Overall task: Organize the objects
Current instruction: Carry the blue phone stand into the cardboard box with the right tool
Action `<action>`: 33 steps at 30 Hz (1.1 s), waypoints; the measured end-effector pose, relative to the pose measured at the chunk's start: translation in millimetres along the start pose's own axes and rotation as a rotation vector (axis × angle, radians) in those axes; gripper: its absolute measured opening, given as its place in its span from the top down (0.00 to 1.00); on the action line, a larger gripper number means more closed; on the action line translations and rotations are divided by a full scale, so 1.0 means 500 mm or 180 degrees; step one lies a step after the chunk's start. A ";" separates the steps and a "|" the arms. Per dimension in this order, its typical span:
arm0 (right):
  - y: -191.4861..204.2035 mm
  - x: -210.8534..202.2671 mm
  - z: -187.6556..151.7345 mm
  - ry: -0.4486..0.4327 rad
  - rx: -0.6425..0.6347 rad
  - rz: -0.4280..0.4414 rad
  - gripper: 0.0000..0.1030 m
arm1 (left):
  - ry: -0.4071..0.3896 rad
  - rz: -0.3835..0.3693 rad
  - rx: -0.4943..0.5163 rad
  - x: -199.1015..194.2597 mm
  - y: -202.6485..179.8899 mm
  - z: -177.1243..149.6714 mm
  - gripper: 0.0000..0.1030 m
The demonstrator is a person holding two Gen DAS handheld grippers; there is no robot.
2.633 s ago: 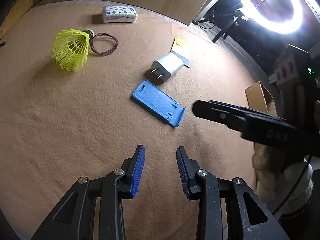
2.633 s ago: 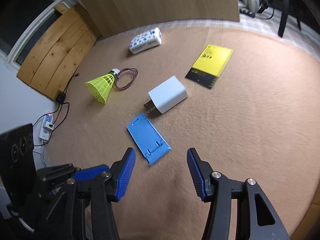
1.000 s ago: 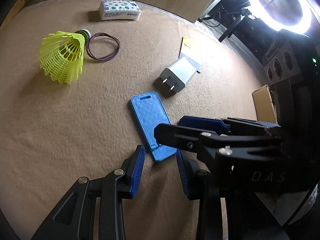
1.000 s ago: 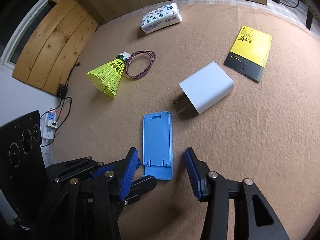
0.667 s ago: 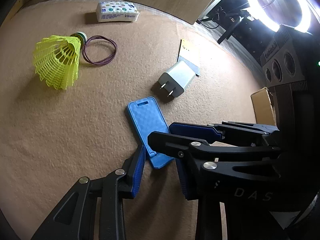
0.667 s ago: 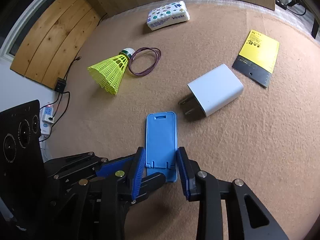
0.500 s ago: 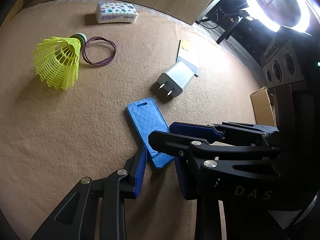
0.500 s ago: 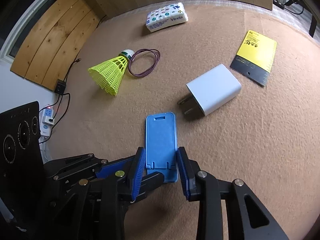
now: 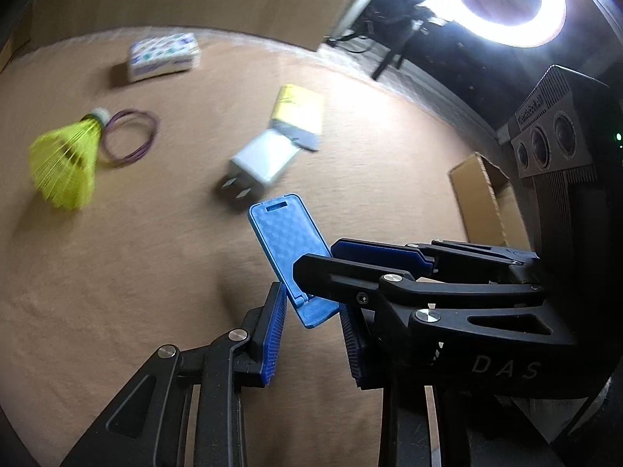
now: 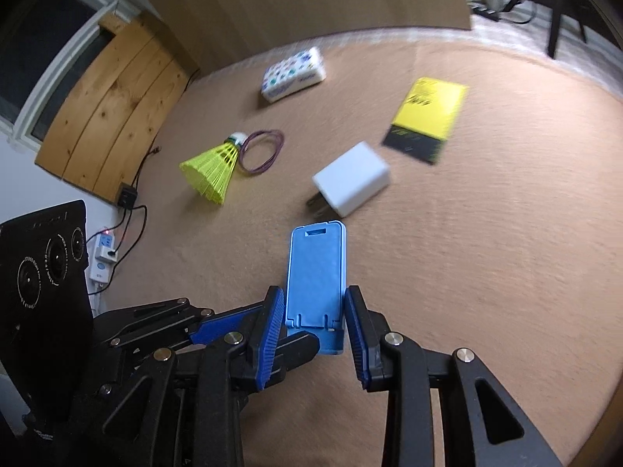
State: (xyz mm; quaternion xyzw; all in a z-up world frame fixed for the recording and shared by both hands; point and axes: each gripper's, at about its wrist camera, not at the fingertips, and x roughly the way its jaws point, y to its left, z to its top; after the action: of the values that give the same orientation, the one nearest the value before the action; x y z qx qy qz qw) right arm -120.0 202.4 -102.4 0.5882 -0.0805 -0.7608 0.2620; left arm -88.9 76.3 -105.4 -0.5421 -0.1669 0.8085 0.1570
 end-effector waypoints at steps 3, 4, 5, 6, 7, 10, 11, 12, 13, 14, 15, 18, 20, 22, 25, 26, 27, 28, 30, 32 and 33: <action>-0.029 -0.042 -0.010 -0.0122 0.0067 -0.0066 0.71 | 0.0001 -0.0048 0.0134 0.008 -0.048 0.009 0.71; -0.039 -0.056 -0.014 -0.0166 0.0101 -0.0090 0.71 | 0.0009 -0.0077 0.0181 0.011 -0.067 0.012 0.71; -0.049 -0.070 -0.019 -0.0211 0.0141 -0.0112 0.71 | 0.0016 -0.0094 0.0220 0.009 -0.078 0.011 0.71; -0.060 -0.085 -0.024 -0.0251 0.0174 -0.0130 0.71 | 0.0026 -0.0118 0.0288 0.015 -0.100 0.015 0.71; -0.074 -0.104 -0.030 -0.0307 0.0214 -0.0162 0.71 | 0.0029 -0.0138 0.0338 0.020 -0.118 0.019 0.71; -0.112 -0.155 -0.050 -0.0446 0.0325 -0.0249 0.71 | 0.0049 -0.0232 0.0525 0.032 -0.181 0.027 0.71; -0.124 -0.169 -0.056 -0.0485 0.0365 -0.0269 0.71 | 0.0054 -0.0254 0.0576 0.039 -0.204 0.033 0.71; -0.137 -0.183 -0.064 -0.0524 0.0411 -0.0290 0.71 | 0.0063 -0.0281 0.0636 0.041 -0.225 0.033 0.71; -0.153 -0.201 -0.073 -0.0575 0.0472 -0.0324 0.71 | 0.0074 -0.0310 0.0689 0.044 -0.245 0.033 0.71; -0.166 -0.215 -0.081 -0.0611 0.0511 -0.0345 0.71 | 0.0090 -0.0344 0.0748 0.051 -0.268 0.034 0.71; -0.180 -0.229 -0.090 -0.0647 0.0556 -0.0367 0.71 | 0.0104 -0.0373 0.0814 0.058 -0.291 0.035 0.71; -0.219 -0.269 -0.119 -0.0746 0.0704 -0.0438 0.71 | 0.0153 -0.0456 0.0982 0.079 -0.357 0.034 0.71; -0.248 -0.296 -0.141 -0.0802 0.0795 -0.0493 0.71 | 0.0186 -0.0505 0.1090 0.091 -0.399 0.027 0.71; -0.275 -0.319 -0.162 -0.0849 0.0884 -0.0542 0.71 | 0.0224 -0.0543 0.1190 0.109 -0.441 0.021 0.71; -0.311 -0.345 -0.193 -0.0897 0.1009 -0.0592 0.71 | 0.0290 -0.0593 0.1336 0.133 -0.497 0.009 0.72; -0.321 -0.352 -0.201 -0.0908 0.1045 -0.0603 0.71 | 0.0309 -0.0607 0.1360 0.142 -0.511 0.006 0.72; -0.330 -0.358 -0.209 -0.0921 0.1080 -0.0617 0.71 | 0.0329 -0.0623 0.1387 0.150 -0.525 0.003 0.72; -0.340 -0.364 -0.216 -0.0934 0.1112 -0.0632 0.71 | 0.0347 -0.0638 0.1410 0.157 -0.538 -0.001 0.72; -0.352 -0.372 -0.227 -0.0951 0.1154 -0.0651 0.71 | 0.0369 -0.0660 0.1445 0.168 -0.557 -0.007 0.72; -0.362 -0.377 -0.235 -0.0960 0.1188 -0.0663 0.71 | 0.0394 -0.0681 0.1468 0.178 -0.574 -0.012 0.72; -0.366 -0.379 -0.238 -0.0962 0.1196 -0.0668 0.71 | 0.0405 -0.0684 0.1479 0.184 -0.580 -0.013 0.72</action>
State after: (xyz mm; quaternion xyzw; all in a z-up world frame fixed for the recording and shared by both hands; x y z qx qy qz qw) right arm -31.6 473.6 -55.0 0.5113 -0.1972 -0.8348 0.0527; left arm -94.8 376.6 -55.9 -0.5205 -0.0232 0.7680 0.3725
